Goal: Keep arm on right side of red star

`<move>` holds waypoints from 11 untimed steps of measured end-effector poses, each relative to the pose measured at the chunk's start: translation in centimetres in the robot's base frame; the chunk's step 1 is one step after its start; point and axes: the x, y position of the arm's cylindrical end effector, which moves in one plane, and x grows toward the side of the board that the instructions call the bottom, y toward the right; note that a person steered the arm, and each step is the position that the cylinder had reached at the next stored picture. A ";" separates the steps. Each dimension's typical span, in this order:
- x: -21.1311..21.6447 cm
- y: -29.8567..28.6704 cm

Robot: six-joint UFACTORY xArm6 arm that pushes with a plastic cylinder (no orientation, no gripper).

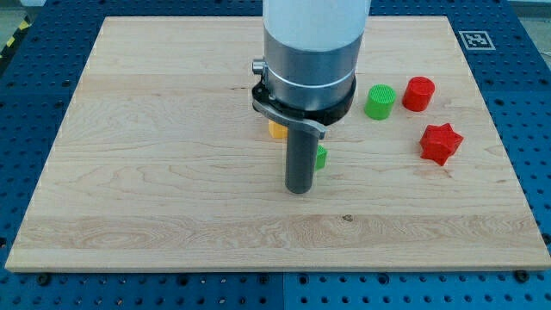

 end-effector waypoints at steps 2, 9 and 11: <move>-1.9 0.7; -3.4 28.6; -4.1 24.1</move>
